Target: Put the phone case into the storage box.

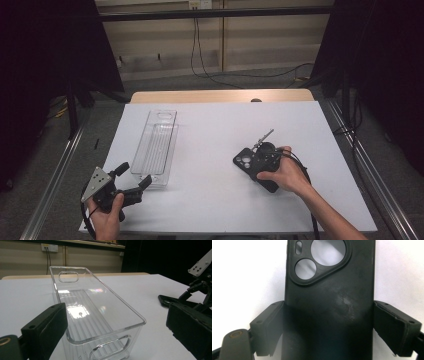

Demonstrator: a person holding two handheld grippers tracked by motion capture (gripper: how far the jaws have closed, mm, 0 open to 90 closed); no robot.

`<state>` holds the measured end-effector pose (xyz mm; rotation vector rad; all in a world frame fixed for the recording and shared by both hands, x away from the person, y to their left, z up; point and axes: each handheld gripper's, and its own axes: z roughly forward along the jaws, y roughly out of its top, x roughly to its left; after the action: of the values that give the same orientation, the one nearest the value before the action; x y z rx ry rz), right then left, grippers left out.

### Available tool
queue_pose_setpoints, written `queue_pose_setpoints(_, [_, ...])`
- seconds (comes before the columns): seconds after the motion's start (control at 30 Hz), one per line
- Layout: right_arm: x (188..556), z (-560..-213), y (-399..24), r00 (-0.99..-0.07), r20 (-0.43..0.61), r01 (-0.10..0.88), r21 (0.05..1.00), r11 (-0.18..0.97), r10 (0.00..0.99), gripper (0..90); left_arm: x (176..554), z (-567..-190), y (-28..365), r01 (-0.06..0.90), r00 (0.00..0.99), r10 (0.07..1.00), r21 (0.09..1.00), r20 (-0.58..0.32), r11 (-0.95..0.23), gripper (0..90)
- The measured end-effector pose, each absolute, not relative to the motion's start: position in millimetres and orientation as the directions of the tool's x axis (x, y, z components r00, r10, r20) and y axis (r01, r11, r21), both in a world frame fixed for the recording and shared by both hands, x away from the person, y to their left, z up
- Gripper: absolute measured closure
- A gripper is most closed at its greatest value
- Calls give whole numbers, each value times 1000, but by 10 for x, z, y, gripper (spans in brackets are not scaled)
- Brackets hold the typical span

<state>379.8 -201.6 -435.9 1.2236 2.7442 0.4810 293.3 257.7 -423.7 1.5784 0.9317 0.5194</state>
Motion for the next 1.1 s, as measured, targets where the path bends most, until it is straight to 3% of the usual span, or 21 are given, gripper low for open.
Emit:
queue_pose_setpoints(0.47, [3775, -4334, -2051, -689, 67, 688, 375, 622, 722, 150, 2937, -4242, 2574, 285, 585, 796, 959, -159, -17, 37])
queue_pose_setpoints(1.1, [3733, -4197, -2181, -681, 71, 638, 547, 543, 729, 148, 2939, -4242, 2563, 284, 585, 795, 959, -161, -16, 37])
